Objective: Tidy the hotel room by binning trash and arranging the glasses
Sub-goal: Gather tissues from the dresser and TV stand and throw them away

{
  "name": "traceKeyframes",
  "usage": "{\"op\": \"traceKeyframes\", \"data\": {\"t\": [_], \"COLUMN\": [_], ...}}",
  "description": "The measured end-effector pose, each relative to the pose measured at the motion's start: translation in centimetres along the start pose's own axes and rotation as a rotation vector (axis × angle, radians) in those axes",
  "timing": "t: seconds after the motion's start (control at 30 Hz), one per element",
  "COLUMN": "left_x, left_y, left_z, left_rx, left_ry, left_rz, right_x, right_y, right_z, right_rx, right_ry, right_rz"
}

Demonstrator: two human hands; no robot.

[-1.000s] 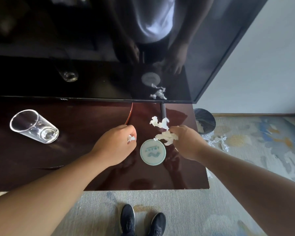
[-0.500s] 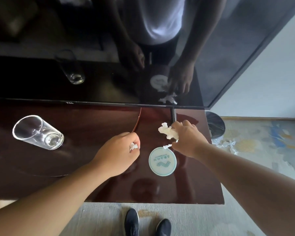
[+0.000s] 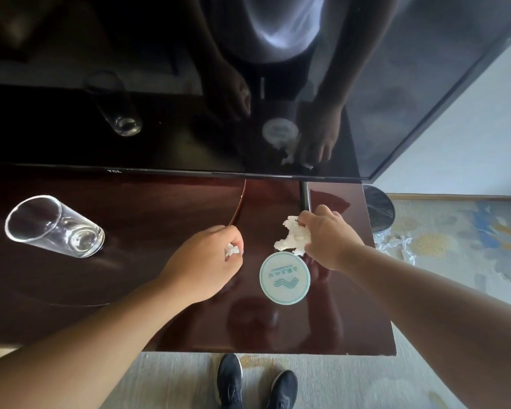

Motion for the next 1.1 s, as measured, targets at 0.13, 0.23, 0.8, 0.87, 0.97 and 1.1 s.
{"op": "traceKeyframes", "data": {"t": [0.13,0.23,0.8,0.87,0.97,1.1], "left_x": [0.0,0.2,6.8,7.6,9.0,10.8], "left_y": [0.0,0.1,0.8,0.9,1.2,1.4], "left_z": [0.3,0.3,-3.6,-4.3,-5.6,-7.3], "left_rx": [-0.002,-0.002,0.08,0.087,0.106,0.14], "left_ry": [-0.007,0.002,0.018,0.012,-0.016,-0.022], "left_rz": [0.001,0.003,0.196,0.219,0.248,0.291], "right_x": [0.2,0.5,0.2,0.1,0.0,-0.3], "right_y": [0.0,0.2,6.8,7.6,8.8,10.7], "right_z": [0.2,-0.1,-7.6,-8.6,-10.0,-11.9], "right_rx": [0.007,0.044,0.174,0.2,0.177,0.165], "right_ry": [-0.01,-0.072,-0.257,-0.26,-0.274,-0.305], "right_rz": [0.001,0.02,0.07,0.084,0.125,0.159]}}
Point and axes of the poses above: each hand's wrist, its own y-axis away from the middle knuckle, its own z-axis out of the palm, x = y × z, the point moved 4 cm from there along -y, towards the middle knuckle, and after that the axes turned 2 degrees about x, right-handed, at the moved point
